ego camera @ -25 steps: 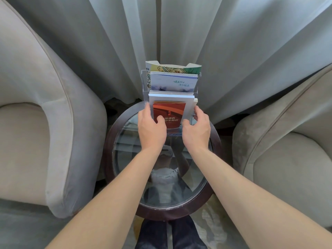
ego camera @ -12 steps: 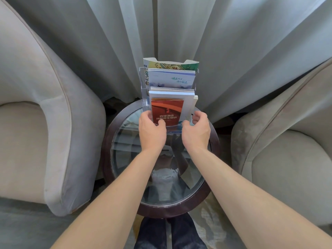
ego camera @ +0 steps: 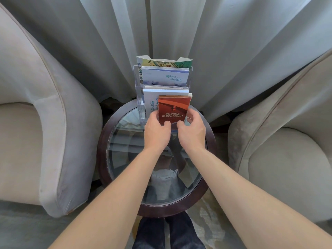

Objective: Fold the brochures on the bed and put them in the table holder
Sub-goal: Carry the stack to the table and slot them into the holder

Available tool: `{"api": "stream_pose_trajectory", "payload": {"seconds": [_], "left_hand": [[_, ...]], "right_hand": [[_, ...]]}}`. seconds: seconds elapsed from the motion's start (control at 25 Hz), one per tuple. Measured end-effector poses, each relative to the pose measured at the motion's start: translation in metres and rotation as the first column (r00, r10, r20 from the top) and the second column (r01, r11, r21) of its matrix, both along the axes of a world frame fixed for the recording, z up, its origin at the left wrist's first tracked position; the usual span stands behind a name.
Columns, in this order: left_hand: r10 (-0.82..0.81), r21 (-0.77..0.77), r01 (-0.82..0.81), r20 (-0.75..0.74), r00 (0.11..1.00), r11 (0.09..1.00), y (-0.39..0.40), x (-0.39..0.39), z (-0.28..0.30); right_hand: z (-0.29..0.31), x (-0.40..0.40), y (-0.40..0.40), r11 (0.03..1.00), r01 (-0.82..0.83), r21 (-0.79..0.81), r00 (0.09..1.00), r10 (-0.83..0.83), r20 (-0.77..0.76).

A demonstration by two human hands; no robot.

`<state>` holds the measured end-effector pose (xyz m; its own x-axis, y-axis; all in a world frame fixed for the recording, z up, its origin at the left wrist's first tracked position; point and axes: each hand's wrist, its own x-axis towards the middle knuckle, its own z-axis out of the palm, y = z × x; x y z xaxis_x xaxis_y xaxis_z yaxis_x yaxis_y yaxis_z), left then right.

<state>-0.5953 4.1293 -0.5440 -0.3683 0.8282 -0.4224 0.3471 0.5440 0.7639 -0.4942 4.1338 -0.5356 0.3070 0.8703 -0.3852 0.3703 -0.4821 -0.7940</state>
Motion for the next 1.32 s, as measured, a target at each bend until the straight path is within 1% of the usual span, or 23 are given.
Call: {"api": "stream_pose_trajectory", "payload": {"seconds": [0.16, 0.2, 0.28, 0.36, 0.4, 0.52, 0.6, 0.72, 0.92, 1.04, 1.12, 1.2, 1.32], "left_hand": [[-0.034, -0.016, 0.034, -0.003, 0.999, 0.999, 0.0, 0.0, -0.003], [-0.008, -0.004, 0.008, -0.024, 1.0, 1.0, -0.001, -0.001, -0.003], [0.101, 0.055, -0.097, -0.075, 0.992, 0.994, -0.002, -0.006, 0.002], [0.193, 0.128, -0.18, -0.093, 0.977, 0.975, 0.003, -0.016, 0.011], [0.21, 0.145, -0.196, -0.09, 0.974, 0.97, 0.008, -0.021, 0.017], [0.176, 0.14, -0.167, -0.057, 0.983, 0.976, 0.021, -0.031, 0.028], [0.129, 0.134, -0.125, -0.019, 0.991, 0.983, 0.026, -0.033, 0.03], [0.12, 0.103, -0.121, 0.015, 0.993, 0.987, 0.029, -0.034, 0.03], [0.084, 0.045, -0.084, 0.001, 0.996, 0.995, 0.035, -0.037, 0.031], [0.1, 0.083, -0.093, -0.086, 0.991, 0.992, 0.039, -0.036, 0.033], [0.102, 0.069, -0.093, -0.149, 0.984, 0.993, 0.04, -0.037, 0.034], [0.051, 0.035, -0.043, -0.257, 0.965, 0.998, 0.04, -0.038, 0.033], [-0.032, -0.025, 0.024, -0.435, 0.9, 0.999, 0.044, -0.041, 0.034]], "right_hand": [[-0.004, 0.008, -0.002, 0.998, 0.0, -0.057, 1.0, 0.001, 0.021], [-0.003, 0.009, -0.001, 0.999, 0.011, -0.054, 1.0, -0.01, 0.021], [0.002, 0.01, 0.002, 0.999, 0.047, -0.003, 0.999, -0.047, 0.023], [0.011, 0.009, 0.008, 0.995, 0.071, 0.069, 0.997, -0.074, 0.032], [0.015, 0.007, 0.012, 0.993, 0.069, 0.095, 0.997, -0.072, 0.033], [0.026, 0.002, 0.024, 0.994, 0.017, 0.108, 0.999, -0.021, 0.033], [0.029, 0.001, 0.031, 0.996, 0.0, 0.088, 1.0, -0.002, 0.021], [0.028, 0.001, 0.035, 0.999, 0.01, 0.037, 1.0, -0.01, -0.006], [0.023, 0.0, 0.035, 1.0, -0.002, 0.023, 1.0, 0.002, 0.007], [0.023, 0.001, 0.039, 1.0, 0.002, 0.02, 1.0, -0.002, -0.027], [0.024, 0.003, 0.042, 1.0, -0.001, 0.025, 1.0, 0.002, -0.029], [0.025, 0.004, 0.044, 0.999, -0.015, 0.036, 1.0, 0.015, -0.003], [0.027, 0.003, 0.045, 0.999, -0.023, 0.043, 0.998, 0.021, 0.054]]}}
